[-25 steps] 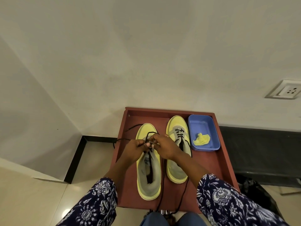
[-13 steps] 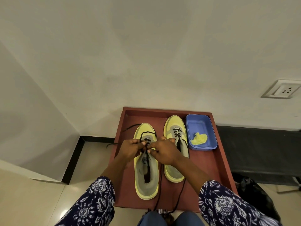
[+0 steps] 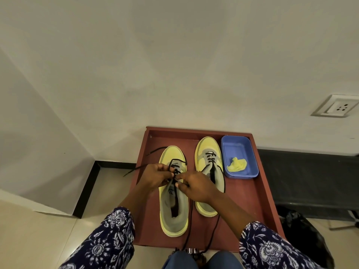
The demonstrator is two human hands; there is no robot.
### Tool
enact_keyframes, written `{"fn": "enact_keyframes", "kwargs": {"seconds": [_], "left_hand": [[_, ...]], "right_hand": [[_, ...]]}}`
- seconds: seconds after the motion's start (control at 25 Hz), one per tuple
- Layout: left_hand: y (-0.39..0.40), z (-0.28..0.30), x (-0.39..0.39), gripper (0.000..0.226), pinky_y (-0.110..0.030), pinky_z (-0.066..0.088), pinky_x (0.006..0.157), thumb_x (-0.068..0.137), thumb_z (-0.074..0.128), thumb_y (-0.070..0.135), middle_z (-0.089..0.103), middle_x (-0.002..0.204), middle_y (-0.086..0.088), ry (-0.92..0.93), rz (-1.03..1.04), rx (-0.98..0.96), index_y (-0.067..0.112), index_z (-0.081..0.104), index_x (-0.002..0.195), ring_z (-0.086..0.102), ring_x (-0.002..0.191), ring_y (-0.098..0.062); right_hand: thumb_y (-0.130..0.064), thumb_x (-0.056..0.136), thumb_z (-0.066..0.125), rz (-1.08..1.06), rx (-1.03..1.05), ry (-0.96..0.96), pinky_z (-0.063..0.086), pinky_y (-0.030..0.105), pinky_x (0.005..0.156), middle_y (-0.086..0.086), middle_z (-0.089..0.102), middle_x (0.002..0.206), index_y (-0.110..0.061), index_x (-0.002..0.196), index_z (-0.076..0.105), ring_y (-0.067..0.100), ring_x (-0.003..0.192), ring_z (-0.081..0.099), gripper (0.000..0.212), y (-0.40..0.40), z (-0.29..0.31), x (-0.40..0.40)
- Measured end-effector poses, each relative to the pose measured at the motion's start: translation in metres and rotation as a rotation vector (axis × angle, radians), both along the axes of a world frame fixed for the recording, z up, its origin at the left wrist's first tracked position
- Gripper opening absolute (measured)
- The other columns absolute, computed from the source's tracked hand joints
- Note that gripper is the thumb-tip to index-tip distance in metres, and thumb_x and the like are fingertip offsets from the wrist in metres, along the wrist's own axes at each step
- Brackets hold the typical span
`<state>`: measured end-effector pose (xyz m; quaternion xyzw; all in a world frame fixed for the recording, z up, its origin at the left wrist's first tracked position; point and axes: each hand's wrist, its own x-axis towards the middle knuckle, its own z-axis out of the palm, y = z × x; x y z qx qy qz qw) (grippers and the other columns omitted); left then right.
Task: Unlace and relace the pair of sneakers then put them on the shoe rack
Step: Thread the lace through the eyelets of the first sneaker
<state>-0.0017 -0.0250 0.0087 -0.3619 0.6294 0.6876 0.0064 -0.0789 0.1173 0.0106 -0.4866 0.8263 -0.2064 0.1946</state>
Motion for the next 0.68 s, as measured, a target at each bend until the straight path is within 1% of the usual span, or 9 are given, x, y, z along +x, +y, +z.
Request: {"fn": "enact_keyframes", "kwargs": {"seconds": [0.12, 0.24, 0.32, 0.44, 0.52, 0.56, 0.6, 0.64, 0.68], "left_hand": [[-0.002, -0.001, -0.001, 0.017, -0.032, 0.054, 0.070, 0.079, 0.061, -0.007, 0.066, 0.079, -0.011, -0.014, -0.049, -0.111, 0.009, 0.065, 0.081, 0.063, 0.075, -0.022], [-0.002, -0.004, -0.002, 0.018, -0.031, 0.056, 0.067, 0.078, 0.061, -0.007, 0.066, 0.080, -0.008, -0.004, -0.083, -0.208, 0.010, 0.065, 0.082, 0.064, 0.075, -0.021], [-0.001, -0.008, -0.002, 0.020, -0.034, 0.057, 0.067, 0.077, 0.060, -0.007, 0.064, 0.081, -0.004, 0.015, -0.084, -0.265, 0.011, 0.065, 0.081, 0.063, 0.075, -0.021], [0.001, -0.011, -0.004, 0.020, -0.037, 0.057, 0.070, 0.075, 0.060, -0.006, 0.064, 0.080, 0.001, 0.047, -0.120, -0.437, 0.014, 0.065, 0.079, 0.063, 0.073, -0.020], [0.004, -0.013, -0.003, 0.019, -0.033, 0.054, 0.069, 0.075, 0.058, -0.006, 0.063, 0.083, -0.001, 0.073, -0.153, -0.626, 0.010, 0.066, 0.083, 0.061, 0.074, -0.019], [0.006, -0.014, -0.002, 0.018, -0.032, 0.052, 0.068, 0.075, 0.057, -0.007, 0.062, 0.084, -0.004, 0.104, -0.157, -0.723, 0.006, 0.065, 0.083, 0.060, 0.075, -0.020], [0.008, -0.016, -0.001, 0.017, -0.032, 0.050, 0.065, 0.075, 0.057, -0.009, 0.061, 0.083, -0.007, 0.146, -0.158, -0.814, 0.003, 0.064, 0.083, 0.058, 0.074, -0.021], [0.010, -0.019, 0.001, 0.017, -0.030, 0.047, 0.062, 0.074, 0.057, -0.011, 0.059, 0.080, -0.007, 0.190, -0.157, -0.888, 0.002, 0.064, 0.083, 0.056, 0.072, -0.021], [0.011, -0.021, 0.002, 0.018, -0.025, 0.043, 0.059, 0.074, 0.056, -0.012, 0.055, 0.078, -0.005, 0.219, -0.155, -0.937, 0.001, 0.063, 0.084, 0.052, 0.069, -0.018]], "right_hand": [[-0.021, 0.094, 0.047, -0.082, -0.053, -0.094, 0.044, 0.030, 0.072, 0.014, 0.065, 0.099, -0.004, 0.103, 0.062, 0.027, 0.088, 0.060, 0.025, -0.002, -0.004, -0.002], [-0.012, 0.093, 0.044, -0.172, -0.055, -0.141, 0.043, 0.027, 0.080, 0.014, 0.063, 0.109, -0.005, 0.107, 0.062, 0.028, 0.098, 0.059, 0.023, -0.008, -0.008, -0.007], [-0.009, 0.093, 0.043, -0.207, -0.045, -0.156, 0.038, 0.022, 0.076, 0.013, 0.062, 0.112, -0.006, 0.109, 0.062, 0.028, 0.101, 0.059, 0.025, -0.012, -0.008, -0.008], [-0.007, 0.093, 0.043, -0.206, -0.030, -0.176, 0.031, 0.019, 0.067, 0.016, 0.064, 0.108, -0.003, 0.107, 0.062, 0.026, 0.089, 0.057, 0.024, -0.018, -0.007, -0.011], [-0.005, 0.092, 0.043, -0.207, -0.028, -0.217, 0.036, 0.025, 0.066, 0.018, 0.064, 0.105, 0.000, 0.103, 0.062, 0.024, 0.085, 0.055, 0.022, -0.022, -0.005, -0.012], [-0.004, 0.092, 0.043, -0.205, -0.031, -0.233, 0.042, 0.029, 0.070, 0.019, 0.064, 0.106, 0.001, 0.102, 0.062, 0.027, 0.089, 0.057, 0.022, -0.024, -0.005, -0.013], [-0.002, 0.091, 0.043, -0.200, -0.036, -0.247, 0.045, 0.031, 0.078, 0.018, 0.063, 0.109, 0.002, 0.105, 0.062, 0.030, 0.097, 0.058, 0.023, -0.026, -0.004, -0.014], [0.001, 0.091, 0.042, -0.188, -0.044, -0.262, 0.044, 0.030, 0.085, 0.016, 0.063, 0.113, 0.000, 0.109, 0.061, 0.030, 0.104, 0.057, 0.026, -0.028, -0.003, -0.014], [0.003, 0.090, 0.041, -0.173, -0.047, -0.278, 0.042, 0.028, 0.089, 0.014, 0.061, 0.118, -0.002, 0.114, 0.059, 0.028, 0.110, 0.055, 0.030, -0.029, -0.002, -0.014]]}}
